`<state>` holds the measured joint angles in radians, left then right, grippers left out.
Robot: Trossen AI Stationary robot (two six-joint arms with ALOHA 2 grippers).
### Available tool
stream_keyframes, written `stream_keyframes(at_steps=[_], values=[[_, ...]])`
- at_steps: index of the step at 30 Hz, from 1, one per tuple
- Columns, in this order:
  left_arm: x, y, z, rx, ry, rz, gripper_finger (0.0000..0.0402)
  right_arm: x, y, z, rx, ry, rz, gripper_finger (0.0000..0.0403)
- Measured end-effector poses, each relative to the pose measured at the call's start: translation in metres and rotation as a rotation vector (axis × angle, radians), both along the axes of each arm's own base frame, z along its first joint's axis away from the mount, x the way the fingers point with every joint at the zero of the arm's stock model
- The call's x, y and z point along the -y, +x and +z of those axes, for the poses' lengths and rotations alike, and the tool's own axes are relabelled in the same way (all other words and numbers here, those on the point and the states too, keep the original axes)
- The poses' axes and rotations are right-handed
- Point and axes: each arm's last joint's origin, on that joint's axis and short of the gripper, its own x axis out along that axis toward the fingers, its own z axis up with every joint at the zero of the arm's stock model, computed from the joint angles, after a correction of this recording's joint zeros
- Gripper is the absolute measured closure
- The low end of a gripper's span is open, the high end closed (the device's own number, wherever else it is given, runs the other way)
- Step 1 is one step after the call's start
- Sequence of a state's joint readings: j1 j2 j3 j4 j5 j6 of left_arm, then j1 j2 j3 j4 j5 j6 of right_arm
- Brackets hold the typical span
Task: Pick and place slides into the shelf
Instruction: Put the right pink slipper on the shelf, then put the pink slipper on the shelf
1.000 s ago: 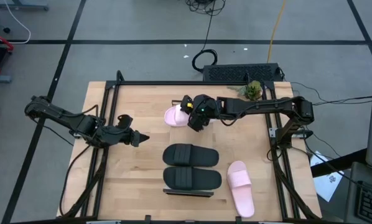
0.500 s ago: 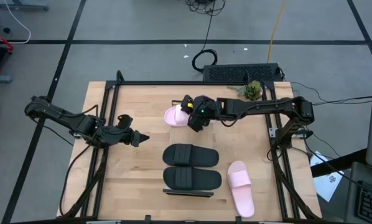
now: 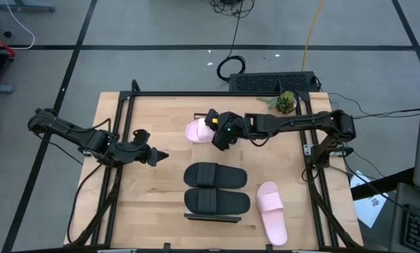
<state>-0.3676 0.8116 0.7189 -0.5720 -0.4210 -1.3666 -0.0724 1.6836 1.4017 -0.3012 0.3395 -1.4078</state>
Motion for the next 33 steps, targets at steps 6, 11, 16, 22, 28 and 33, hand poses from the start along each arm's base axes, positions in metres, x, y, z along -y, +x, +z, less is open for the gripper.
stream_keyframes(at_steps=[6,11,16,22,28,33], values=[[0.000,0.000,0.000,0.000,0.001,-0.001,0.0240,-0.001,-0.003,0.002,-0.006,0.006,-0.009,0.0291],[0.000,0.000,0.000,0.000,0.002,-0.002,0.0240,-0.001,-0.005,0.006,0.000,-0.012,-0.030,0.0291],[0.000,0.000,0.000,0.000,0.002,-0.002,0.0240,-0.003,-0.011,0.013,0.013,0.012,-0.038,0.0291],[0.000,0.000,0.000,0.001,0.001,-0.002,0.0240,-0.005,-0.014,0.016,0.018,0.029,-0.043,0.0291],[0.000,0.000,0.000,0.001,-0.001,-0.001,0.0240,-0.009,-0.014,0.014,0.006,0.037,-0.039,0.0291],[0.000,0.000,0.000,0.001,0.000,-0.001,0.0240,-0.008,-0.018,0.011,-0.028,0.050,-0.085,0.0291]])
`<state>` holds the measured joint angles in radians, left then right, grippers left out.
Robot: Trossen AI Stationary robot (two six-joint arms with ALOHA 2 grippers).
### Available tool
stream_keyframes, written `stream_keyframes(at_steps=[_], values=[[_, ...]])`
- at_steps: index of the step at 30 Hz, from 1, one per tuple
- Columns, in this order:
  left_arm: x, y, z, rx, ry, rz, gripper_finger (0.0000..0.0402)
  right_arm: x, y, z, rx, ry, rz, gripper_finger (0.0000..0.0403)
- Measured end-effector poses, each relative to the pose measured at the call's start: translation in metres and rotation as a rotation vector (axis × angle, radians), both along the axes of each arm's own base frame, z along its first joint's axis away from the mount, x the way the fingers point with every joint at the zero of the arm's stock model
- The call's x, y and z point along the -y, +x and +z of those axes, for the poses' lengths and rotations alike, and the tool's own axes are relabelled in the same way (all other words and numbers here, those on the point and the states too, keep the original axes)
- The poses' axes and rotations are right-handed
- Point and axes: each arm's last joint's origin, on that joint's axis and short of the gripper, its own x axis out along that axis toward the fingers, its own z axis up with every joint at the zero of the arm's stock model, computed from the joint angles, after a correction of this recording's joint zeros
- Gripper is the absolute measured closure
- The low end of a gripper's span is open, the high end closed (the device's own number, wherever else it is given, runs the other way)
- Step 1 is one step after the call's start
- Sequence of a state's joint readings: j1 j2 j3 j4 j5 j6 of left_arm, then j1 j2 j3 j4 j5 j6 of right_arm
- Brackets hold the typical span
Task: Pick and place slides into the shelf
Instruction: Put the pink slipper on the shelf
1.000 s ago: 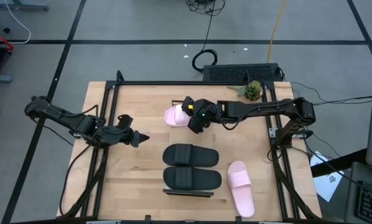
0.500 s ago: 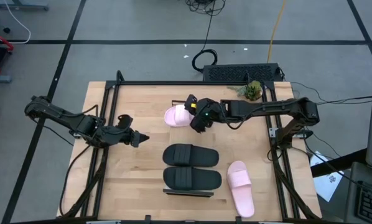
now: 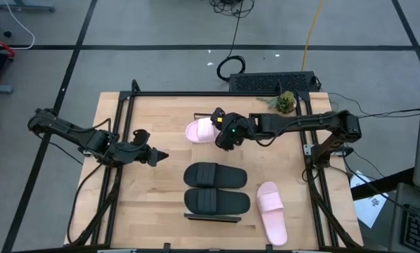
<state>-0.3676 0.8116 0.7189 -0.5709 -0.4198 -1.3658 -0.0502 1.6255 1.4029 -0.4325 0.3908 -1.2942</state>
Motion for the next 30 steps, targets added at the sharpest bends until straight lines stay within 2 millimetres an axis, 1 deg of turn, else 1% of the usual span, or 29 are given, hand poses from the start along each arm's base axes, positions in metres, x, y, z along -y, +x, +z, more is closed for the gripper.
stream_keyframes(at_steps=[6,11,15,18,21,27,30], values=[[0.000,0.000,0.000,-0.003,0.020,-0.015,0.0240,-0.001,-0.007,0.002,-0.029,-0.055,-0.081,0.0291],[0.000,0.000,0.000,-0.007,0.043,-0.031,0.0240,-0.012,-0.018,0.017,0.022,-0.047,-0.103,0.0291],[0.000,0.000,0.000,-0.008,0.049,-0.036,0.0240,-0.022,-0.031,0.029,0.042,-0.082,-0.139,0.0291],[0.000,0.000,0.000,-0.009,0.045,-0.038,0.0240,-0.032,-0.046,0.036,0.028,-0.103,-0.196,0.0291],[0.000,0.000,0.000,-0.010,0.041,-0.043,0.0240,-0.046,-0.068,0.041,0.020,-0.059,-0.262,0.0291],[0.001,0.000,0.000,-0.012,0.041,-0.050,0.0240,-0.083,-0.120,0.047,0.048,0.193,-0.422,0.0291],[0.001,0.000,0.000,-0.013,0.042,-0.056,0.0240,-0.103,-0.142,0.048,0.039,0.396,-0.489,0.0291]])
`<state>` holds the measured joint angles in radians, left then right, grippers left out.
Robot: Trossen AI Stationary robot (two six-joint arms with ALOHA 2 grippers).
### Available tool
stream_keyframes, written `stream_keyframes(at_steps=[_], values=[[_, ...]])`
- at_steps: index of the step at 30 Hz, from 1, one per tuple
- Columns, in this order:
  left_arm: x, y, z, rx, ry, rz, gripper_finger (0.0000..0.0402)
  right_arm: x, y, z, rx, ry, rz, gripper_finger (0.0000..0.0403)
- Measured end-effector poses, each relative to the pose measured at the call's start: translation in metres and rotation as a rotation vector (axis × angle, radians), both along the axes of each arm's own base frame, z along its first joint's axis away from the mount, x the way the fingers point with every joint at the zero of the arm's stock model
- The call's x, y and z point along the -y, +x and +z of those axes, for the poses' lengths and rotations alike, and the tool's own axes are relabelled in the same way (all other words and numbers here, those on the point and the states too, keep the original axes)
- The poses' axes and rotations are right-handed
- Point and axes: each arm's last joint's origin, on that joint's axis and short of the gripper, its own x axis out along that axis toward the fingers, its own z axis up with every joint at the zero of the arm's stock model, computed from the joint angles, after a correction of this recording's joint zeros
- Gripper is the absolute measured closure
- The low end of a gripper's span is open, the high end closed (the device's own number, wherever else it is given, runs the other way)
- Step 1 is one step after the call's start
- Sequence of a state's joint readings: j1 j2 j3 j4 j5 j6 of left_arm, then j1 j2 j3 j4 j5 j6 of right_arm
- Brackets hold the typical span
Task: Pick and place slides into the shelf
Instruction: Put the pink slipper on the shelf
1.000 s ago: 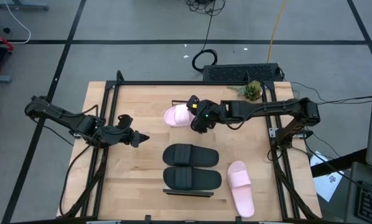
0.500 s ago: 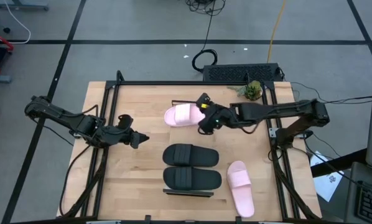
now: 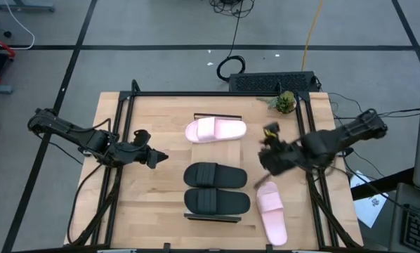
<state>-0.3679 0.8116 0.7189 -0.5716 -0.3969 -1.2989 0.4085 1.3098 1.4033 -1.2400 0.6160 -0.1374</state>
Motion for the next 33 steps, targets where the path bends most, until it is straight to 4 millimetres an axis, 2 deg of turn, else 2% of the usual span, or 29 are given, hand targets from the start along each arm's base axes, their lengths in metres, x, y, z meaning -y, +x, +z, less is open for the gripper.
stream_keyframes(at_steps=[5,9,13,18,23,33], values=[[0.000,0.000,0.000,-0.001,0.012,-0.008,0.0240,-0.043,-0.020,-0.002,-0.028,0.404,0.000,0.0291],[0.000,0.000,0.000,-0.003,0.029,-0.019,0.0240,-0.073,-0.025,-0.009,-0.123,0.635,-0.016,0.0291],[0.000,0.000,0.000,-0.005,0.041,-0.026,0.0240,-0.101,-0.022,-0.023,-0.251,0.764,-0.043,0.0291],[0.000,0.000,0.000,-0.006,0.058,-0.034,0.0240,-0.133,-0.012,-0.051,-0.395,0.810,-0.051,0.0291],[0.000,0.000,0.000,-0.007,0.063,-0.038,0.0240,-0.145,-0.007,-0.067,-0.395,0.753,-0.069,0.0291],[0.000,0.000,0.000,-0.012,0.094,-0.065,0.0240,-0.143,-0.006,-0.069,-0.338,0.775,-0.244,0.0280]])
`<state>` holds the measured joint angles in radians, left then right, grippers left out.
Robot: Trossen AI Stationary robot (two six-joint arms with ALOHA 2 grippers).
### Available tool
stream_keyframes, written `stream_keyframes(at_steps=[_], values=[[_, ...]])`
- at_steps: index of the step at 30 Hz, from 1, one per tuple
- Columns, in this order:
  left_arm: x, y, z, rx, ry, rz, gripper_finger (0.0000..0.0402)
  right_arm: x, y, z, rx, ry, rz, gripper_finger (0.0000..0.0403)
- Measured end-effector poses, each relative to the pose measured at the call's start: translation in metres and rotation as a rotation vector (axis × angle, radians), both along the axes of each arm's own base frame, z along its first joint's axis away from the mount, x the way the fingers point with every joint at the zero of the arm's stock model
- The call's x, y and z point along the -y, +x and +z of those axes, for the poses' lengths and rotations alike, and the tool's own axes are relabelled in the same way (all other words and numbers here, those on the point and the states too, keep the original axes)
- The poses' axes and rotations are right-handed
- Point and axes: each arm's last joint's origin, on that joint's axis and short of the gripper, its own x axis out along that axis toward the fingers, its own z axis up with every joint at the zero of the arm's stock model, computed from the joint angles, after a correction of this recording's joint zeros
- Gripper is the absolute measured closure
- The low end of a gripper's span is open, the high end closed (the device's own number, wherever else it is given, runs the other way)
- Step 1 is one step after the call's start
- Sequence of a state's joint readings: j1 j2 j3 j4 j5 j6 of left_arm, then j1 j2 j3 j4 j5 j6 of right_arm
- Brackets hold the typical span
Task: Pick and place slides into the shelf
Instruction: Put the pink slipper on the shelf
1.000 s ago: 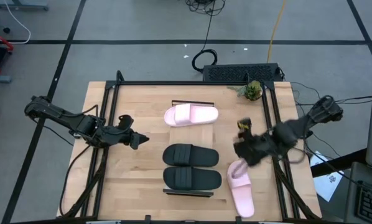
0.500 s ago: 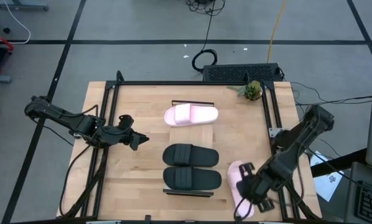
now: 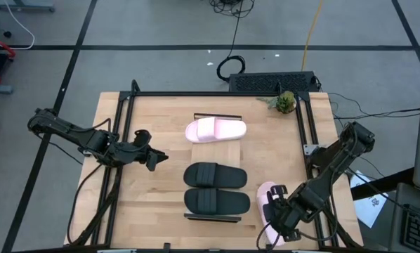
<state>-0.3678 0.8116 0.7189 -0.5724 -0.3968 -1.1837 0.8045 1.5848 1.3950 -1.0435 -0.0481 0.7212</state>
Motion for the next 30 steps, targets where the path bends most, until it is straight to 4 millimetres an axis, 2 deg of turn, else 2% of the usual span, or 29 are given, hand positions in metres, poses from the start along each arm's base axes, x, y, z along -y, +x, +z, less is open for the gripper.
stream_keyframes(at_steps=[4,10,18,30], values=[[0.000,0.000,0.000,-0.001,0.003,-0.005,0.0240,0.004,-0.002,-0.009,-0.043,-0.014,-0.074,0.0255],[0.001,0.000,0.000,-0.005,-0.002,-0.021,0.0240,0.007,-0.003,-0.018,-0.067,-0.038,-0.088,0.0223],[0.001,0.000,0.000,-0.009,-0.006,-0.034,0.0240,0.009,0.001,-0.034,-0.043,-0.011,-0.096,0.0220],[0.001,0.000,0.000,-0.010,0.003,-0.041,0.0240,0.016,-0.005,-0.055,-0.083,-0.050,-0.105,0.0220]])
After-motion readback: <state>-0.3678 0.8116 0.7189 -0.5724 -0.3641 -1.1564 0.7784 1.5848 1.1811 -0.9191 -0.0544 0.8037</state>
